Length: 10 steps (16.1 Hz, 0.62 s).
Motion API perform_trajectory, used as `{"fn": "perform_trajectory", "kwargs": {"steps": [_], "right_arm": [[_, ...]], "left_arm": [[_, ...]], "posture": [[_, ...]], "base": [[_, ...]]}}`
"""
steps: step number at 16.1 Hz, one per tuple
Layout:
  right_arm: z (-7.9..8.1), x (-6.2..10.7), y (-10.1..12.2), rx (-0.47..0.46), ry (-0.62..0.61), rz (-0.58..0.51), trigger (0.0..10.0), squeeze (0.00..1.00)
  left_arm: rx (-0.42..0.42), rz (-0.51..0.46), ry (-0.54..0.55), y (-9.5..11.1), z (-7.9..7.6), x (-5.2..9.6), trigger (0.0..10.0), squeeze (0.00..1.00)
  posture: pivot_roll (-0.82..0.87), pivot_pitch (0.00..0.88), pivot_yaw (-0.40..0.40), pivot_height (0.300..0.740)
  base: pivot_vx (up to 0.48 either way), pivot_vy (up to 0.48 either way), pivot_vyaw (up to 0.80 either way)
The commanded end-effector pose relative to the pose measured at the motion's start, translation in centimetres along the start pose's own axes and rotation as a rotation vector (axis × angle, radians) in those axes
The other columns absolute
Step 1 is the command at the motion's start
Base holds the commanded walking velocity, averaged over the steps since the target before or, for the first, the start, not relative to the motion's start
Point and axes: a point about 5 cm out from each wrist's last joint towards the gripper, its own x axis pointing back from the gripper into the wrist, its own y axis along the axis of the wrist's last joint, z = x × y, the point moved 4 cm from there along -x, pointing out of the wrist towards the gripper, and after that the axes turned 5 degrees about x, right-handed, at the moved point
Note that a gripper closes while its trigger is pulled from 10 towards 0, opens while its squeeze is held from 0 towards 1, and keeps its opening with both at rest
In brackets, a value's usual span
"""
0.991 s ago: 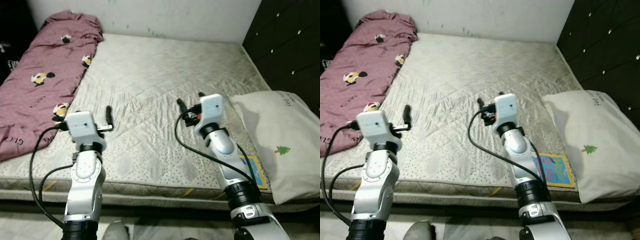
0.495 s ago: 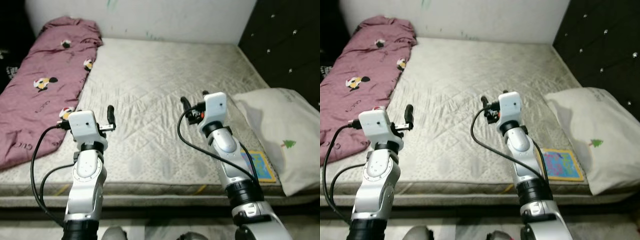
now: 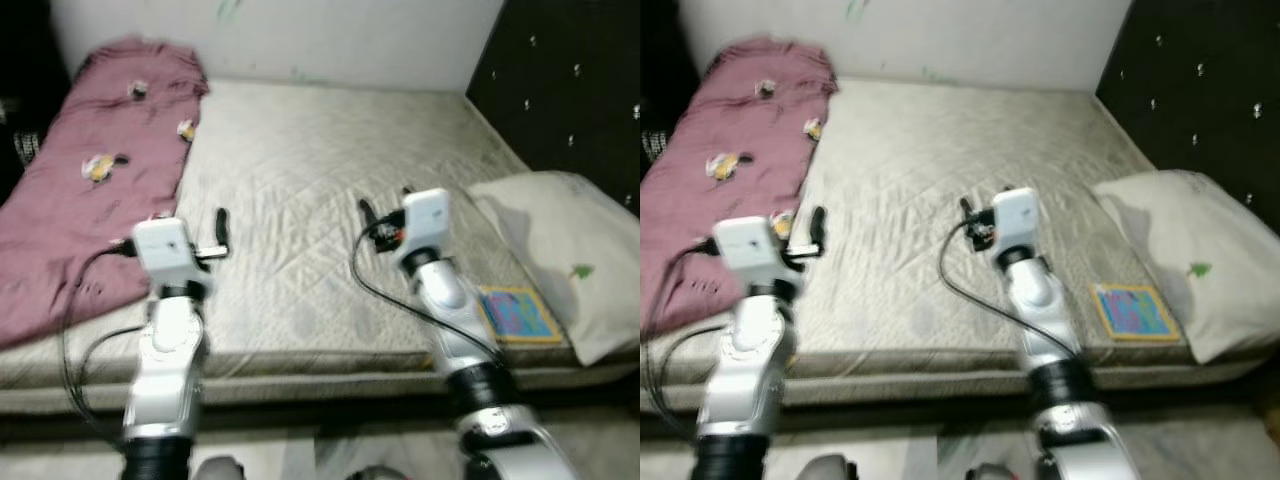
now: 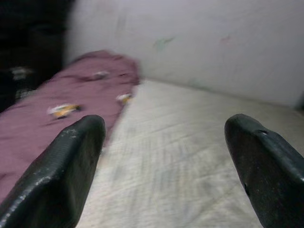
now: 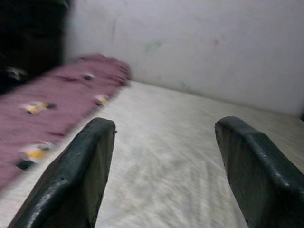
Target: Clean up the room
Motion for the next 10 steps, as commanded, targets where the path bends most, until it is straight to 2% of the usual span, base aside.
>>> {"fn": "perform_trajectory", "kwargs": {"steps": [1, 3, 8, 10], "right_arm": [[-1.44, 0.05, 0.34, 0.021, -0.028, -0.006, 10.0, 0.00], [-1.50, 0.04, 0.29, 0.020, -0.029, -0.004, 10.0, 0.00], [-1.43, 0.04, 0.23, 0.022, -0.027, -0.001, 10.0, 0.00], [-1.42, 0.04, 0.23, 0.024, -0.025, -0.001, 10.0, 0.00]], "left_arm": [[0.023, -0.010, -0.037, 0.34, -1.31, -0.14, 10.0, 0.00], [0.026, -0.006, -0.033, 0.27, -1.26, -0.09, 10.0, 0.00], [0.023, -0.015, -0.035, 0.38, -1.24, -0.10, 10.0, 0.00], [0.007, -0.020, -0.034, 0.46, -1.26, -0.09, 10.0, 0.00]], "posture": [[0.02, 0.000, -0.079, 0.740], [0.02, 0.000, -0.080, 0.740], [0.02, 0.000, -0.079, 0.740], [0.02, 0.000, -0.079, 0.740]], "base": [[0.000, 0.450, -0.76], [0.000, 0.450, -0.66], [0.000, 0.429, 0.00], [0.000, 0.000, 0.00]]}}
